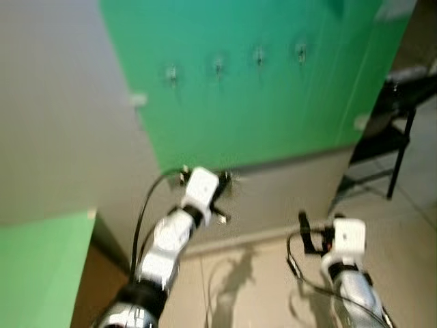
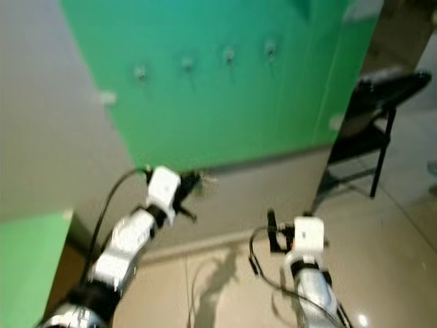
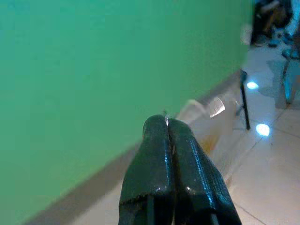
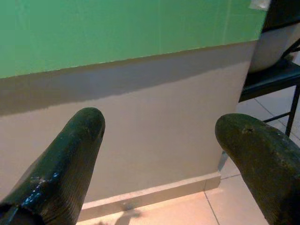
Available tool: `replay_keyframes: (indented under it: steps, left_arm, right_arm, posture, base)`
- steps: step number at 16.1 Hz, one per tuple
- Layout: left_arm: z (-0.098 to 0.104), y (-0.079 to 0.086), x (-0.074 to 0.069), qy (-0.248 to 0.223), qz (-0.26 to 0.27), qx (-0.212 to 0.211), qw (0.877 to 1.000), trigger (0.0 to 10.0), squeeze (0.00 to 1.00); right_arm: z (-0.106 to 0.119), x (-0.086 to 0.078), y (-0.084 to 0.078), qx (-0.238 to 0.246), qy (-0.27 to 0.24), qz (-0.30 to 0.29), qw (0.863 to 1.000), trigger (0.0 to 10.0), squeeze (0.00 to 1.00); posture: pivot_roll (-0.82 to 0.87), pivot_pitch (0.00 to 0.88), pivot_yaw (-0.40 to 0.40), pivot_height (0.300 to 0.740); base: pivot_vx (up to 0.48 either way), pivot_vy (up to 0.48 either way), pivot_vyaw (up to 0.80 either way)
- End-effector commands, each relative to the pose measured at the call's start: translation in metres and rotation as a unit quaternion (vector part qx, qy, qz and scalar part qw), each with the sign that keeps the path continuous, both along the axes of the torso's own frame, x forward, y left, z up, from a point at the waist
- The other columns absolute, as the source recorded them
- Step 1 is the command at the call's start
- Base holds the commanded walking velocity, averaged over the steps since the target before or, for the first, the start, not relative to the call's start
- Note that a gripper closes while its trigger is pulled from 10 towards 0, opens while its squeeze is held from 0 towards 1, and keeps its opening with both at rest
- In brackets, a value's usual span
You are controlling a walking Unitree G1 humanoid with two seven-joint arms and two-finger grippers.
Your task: Hang keys on a hook
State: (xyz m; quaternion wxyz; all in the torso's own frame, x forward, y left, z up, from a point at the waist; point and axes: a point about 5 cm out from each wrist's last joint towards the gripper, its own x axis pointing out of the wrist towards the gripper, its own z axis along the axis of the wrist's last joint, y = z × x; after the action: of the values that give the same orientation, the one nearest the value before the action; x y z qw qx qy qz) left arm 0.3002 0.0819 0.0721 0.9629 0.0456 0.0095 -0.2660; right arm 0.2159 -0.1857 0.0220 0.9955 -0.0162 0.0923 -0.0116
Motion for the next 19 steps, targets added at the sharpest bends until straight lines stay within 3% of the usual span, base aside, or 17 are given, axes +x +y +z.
replay_keyframes:
  steps: [1, 3, 5, 9, 11, 15, 17, 19]
  left_arm:
    - [-0.008, 0.026, 0.007, 0.043, 0.068, -0.027, 0.996, 0.0, 0.0]
    - [-0.013, 0.036, 0.01, 0.066, 0.101, -0.047, 0.992, 0.0, 0.0]
    - [-0.032, 0.048, -0.002, 0.09, 0.115, -0.007, 0.989, 0.0, 0.0]
    - [-0.034, 0.031, -0.01, 0.076, 0.094, -0.007, 0.993, 0.0, 0.0]
    - [-0.029, 0.018, -0.014, 0.038, 0.073, 0.006, 0.997, 0.0, 0.0]
    - [-0.011, 0.007, -0.016, 0.015, 0.022, 0.002, 1.0, 0.0, 0.0]
    - [0.019, 0.008, -0.006, 0.01, -0.026, 0.004, 1.0, 0.0, 0.0]
    - [0.043, 0.011, 0.002, 0.025, -0.076, -0.032, 0.996, 0.0, 0.0]
  right_arm:
    - [0.003, 0.006, 0.014, 0.015, -0.008, 0.017, 1.0, 10.0, 0.0]
    - [0.008, 0.009, 0.013, 0.021, -0.016, 0.017, 1.0, 10.0, 0.0]
    - [0.016, 0.015, 0.003, 0.005, -0.021, 0.032, 0.999, 10.0, 0.0]
    - [0.02, 0.023, -0.009, -0.016, -0.015, 0.049, 0.999, 10.0, 0.0]
    - [0.021, 0.027, -0.01, -0.018, -0.013, 0.058, 0.998, 10.0, 0.0]
    - [0.027, 0.03, -0.01, -0.022, -0.019, 0.07, 0.997, 10.0, 0.0]
    - [0.028, 0.031, -0.009, -0.019, -0.021, 0.071, 0.997, 10.0, 0.0]
    - [0.027, 0.031, -0.007, -0.016, -0.019, 0.072, 0.997, 10.0, 0.0]
  posture:
    - [-0.21, 0.0, 0.121, 0.74]
    - [-0.2, 0.0, 0.112, 0.74]
    - [-0.19, 0.0, 0.053, 0.74]
    - [-0.17, 0.0, 0.012, 0.74]
    - [-0.16, 0.0, -0.014, 0.74]
    - [-0.16, 0.0, -0.007, 0.74]
    - [-0.16, 0.0, 0.0, 0.74]
    - [-0.16, 0.0, 0.011, 0.74]
  base:
    - [0.48, 0.0, 0.0]
    - [0.48, 0.0, 0.0]
    - [0.403, 0.0, 0.0]
    - [0.0, 0.0, 0.0]
    - [0.0, 0.0, 0.0]
    - [0.0, 0.0, 0.0]
    - [0.0, 0.0, 0.0]
    - [0.0, 0.0, 0.0]
